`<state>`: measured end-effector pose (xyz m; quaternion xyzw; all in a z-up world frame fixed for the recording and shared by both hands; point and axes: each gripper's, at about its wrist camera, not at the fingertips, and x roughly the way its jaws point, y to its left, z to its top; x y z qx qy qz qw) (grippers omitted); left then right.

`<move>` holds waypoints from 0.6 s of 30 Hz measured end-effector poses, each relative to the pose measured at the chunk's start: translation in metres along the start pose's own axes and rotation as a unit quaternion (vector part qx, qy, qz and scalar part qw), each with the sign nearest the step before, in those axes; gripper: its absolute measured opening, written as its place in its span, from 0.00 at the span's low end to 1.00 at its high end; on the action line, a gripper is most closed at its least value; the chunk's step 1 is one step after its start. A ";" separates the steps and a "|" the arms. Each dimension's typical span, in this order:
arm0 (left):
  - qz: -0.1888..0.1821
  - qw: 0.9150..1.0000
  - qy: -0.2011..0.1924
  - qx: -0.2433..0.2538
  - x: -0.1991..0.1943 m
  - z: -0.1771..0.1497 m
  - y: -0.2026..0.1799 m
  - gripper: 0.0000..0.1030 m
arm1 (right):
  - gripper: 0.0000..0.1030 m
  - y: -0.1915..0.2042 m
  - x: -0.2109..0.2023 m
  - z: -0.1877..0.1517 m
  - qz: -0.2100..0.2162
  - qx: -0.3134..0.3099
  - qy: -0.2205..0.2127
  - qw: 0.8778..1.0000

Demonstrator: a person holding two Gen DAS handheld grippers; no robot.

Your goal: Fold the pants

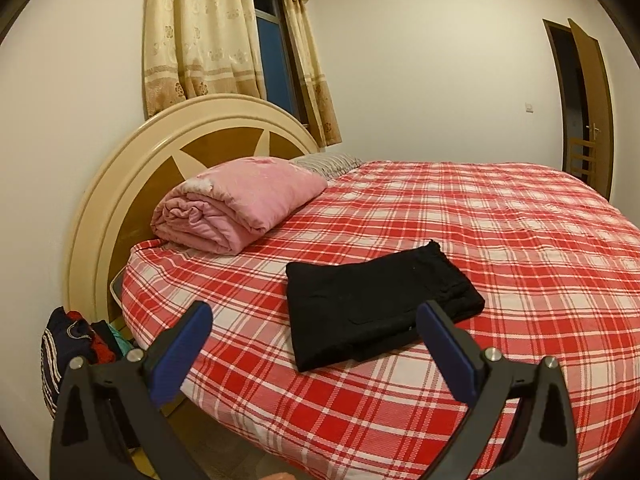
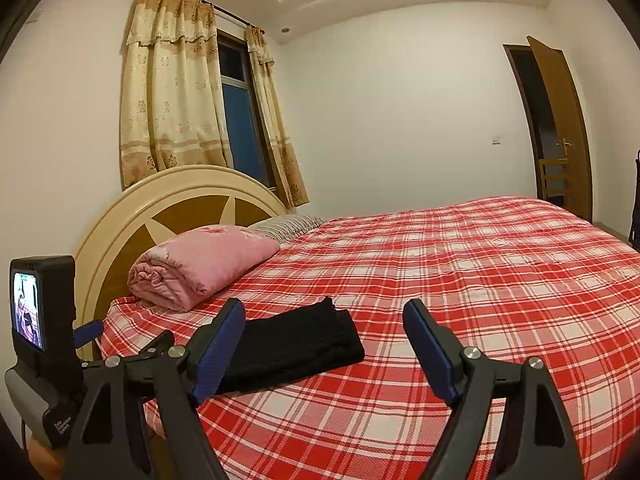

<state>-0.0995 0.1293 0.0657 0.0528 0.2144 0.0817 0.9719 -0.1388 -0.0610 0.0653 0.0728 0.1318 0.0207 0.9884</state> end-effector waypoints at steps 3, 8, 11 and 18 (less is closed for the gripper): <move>0.002 1.000 0.001 0.003 0.000 0.000 -0.001 1.00 | 0.80 -0.001 0.000 0.000 -0.001 0.001 0.000 1.000; 0.002 1.000 0.002 0.002 0.001 0.000 0.000 1.00 | 0.80 -0.002 -0.001 0.000 -0.002 0.002 -0.001 1.000; 0.002 1.000 0.001 0.002 0.001 0.000 0.000 1.00 | 0.80 -0.002 -0.001 -0.001 -0.002 0.002 -0.001 1.000; 0.001 1.000 0.004 0.001 0.000 0.000 -0.001 1.00 | 0.80 -0.004 0.000 0.000 -0.003 0.003 0.001 1.000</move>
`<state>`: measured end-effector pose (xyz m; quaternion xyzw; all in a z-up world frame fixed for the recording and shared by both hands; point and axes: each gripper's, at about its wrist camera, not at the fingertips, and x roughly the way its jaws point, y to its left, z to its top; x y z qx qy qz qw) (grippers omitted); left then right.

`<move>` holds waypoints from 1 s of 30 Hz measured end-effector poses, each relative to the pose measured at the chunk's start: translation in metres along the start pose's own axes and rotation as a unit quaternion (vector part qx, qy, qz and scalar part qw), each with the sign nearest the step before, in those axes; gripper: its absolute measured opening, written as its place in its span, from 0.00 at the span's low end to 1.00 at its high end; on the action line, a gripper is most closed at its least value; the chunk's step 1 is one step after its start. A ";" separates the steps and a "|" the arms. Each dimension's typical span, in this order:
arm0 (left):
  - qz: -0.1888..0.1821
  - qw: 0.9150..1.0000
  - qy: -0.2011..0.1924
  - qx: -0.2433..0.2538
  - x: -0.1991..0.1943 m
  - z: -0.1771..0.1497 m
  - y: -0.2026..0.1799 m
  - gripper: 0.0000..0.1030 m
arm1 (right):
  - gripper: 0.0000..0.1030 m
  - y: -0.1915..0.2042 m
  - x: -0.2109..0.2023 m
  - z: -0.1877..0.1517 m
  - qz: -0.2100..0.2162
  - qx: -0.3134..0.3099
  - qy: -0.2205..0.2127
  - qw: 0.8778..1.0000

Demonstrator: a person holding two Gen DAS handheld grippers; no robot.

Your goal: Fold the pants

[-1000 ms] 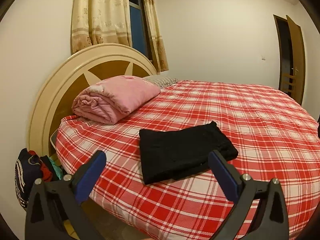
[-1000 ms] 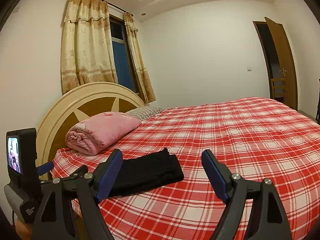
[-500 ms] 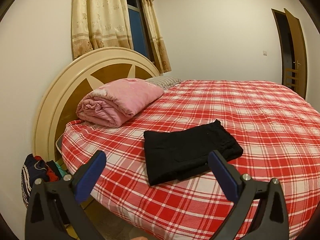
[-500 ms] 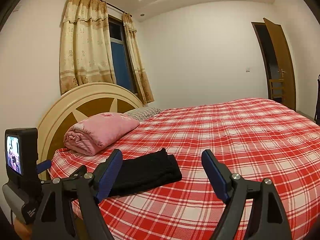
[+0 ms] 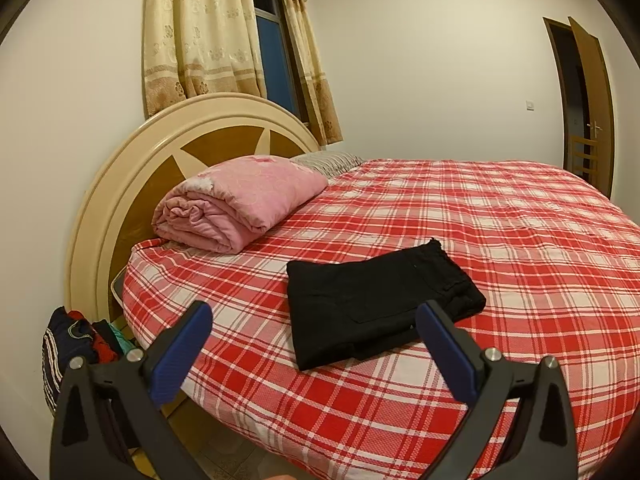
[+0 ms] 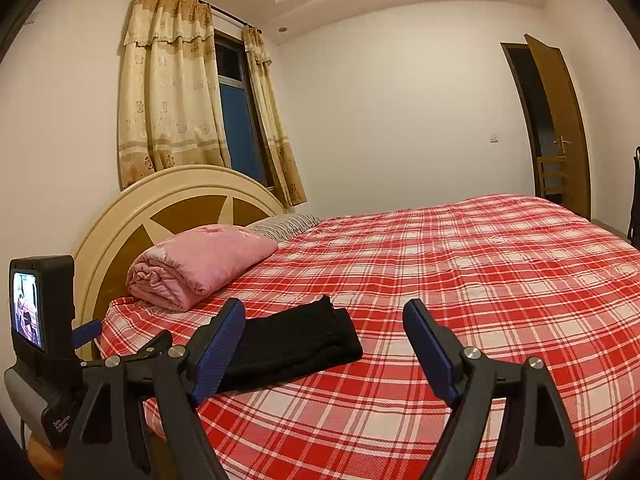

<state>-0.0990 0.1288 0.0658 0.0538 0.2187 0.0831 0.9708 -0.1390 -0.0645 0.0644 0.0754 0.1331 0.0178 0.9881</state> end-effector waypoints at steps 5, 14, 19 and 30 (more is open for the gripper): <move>0.000 1.000 0.001 -0.001 0.000 0.000 0.000 1.00 | 0.80 0.000 -0.001 0.000 -0.002 0.000 -0.001 1.000; -0.001 1.000 0.001 -0.001 0.000 0.000 0.000 1.00 | 0.80 0.000 -0.002 -0.001 -0.002 0.000 -0.002 1.000; -0.001 1.000 0.001 0.000 0.000 0.000 0.001 1.00 | 0.80 0.000 -0.002 -0.001 -0.003 0.000 -0.002 1.000; -0.011 0.999 0.027 -0.014 0.007 -0.005 -0.003 1.00 | 0.80 0.002 0.002 -0.004 -0.010 0.004 0.006 1.000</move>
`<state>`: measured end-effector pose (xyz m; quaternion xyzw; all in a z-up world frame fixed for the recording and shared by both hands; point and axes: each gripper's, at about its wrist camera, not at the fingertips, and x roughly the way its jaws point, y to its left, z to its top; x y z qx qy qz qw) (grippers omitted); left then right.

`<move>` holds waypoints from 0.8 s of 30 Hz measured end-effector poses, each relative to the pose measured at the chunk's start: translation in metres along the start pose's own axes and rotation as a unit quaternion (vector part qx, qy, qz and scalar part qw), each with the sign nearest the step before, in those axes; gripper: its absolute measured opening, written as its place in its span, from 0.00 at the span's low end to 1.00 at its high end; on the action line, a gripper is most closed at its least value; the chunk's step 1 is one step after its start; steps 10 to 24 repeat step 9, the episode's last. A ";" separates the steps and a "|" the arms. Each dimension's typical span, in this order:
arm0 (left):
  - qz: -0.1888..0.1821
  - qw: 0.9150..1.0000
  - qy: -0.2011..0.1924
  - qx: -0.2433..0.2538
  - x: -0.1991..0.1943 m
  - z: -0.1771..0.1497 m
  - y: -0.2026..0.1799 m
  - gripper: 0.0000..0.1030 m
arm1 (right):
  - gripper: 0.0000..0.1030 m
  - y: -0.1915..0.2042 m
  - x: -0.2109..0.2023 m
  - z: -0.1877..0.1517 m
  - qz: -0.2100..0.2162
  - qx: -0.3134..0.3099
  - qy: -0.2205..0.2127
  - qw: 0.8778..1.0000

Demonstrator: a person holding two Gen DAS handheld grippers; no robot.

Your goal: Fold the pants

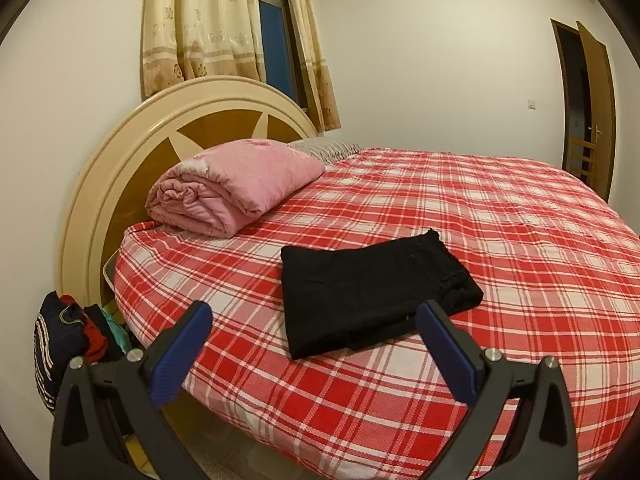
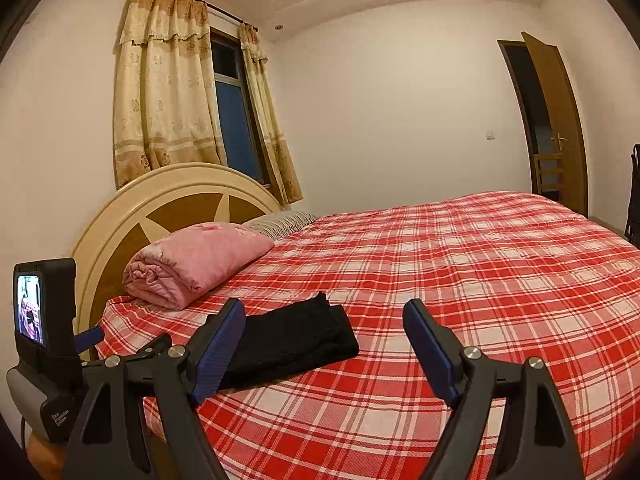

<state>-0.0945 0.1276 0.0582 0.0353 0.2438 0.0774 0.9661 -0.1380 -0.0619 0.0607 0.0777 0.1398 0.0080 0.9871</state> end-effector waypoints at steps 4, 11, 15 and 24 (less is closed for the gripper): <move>-0.024 1.000 -0.008 -0.001 -0.002 0.000 0.001 1.00 | 0.80 -0.001 0.000 0.000 -0.003 0.004 0.000 1.000; -0.028 1.000 -0.003 0.001 0.003 -0.001 -0.001 1.00 | 0.80 -0.008 0.003 0.000 -0.012 0.010 0.003 1.000; -0.028 1.000 -0.003 0.001 0.003 -0.001 -0.001 1.00 | 0.80 -0.008 0.003 0.000 -0.012 0.010 0.003 1.000; -0.028 1.000 -0.003 0.001 0.003 -0.001 -0.001 1.00 | 0.80 -0.008 0.003 0.000 -0.012 0.010 0.003 1.000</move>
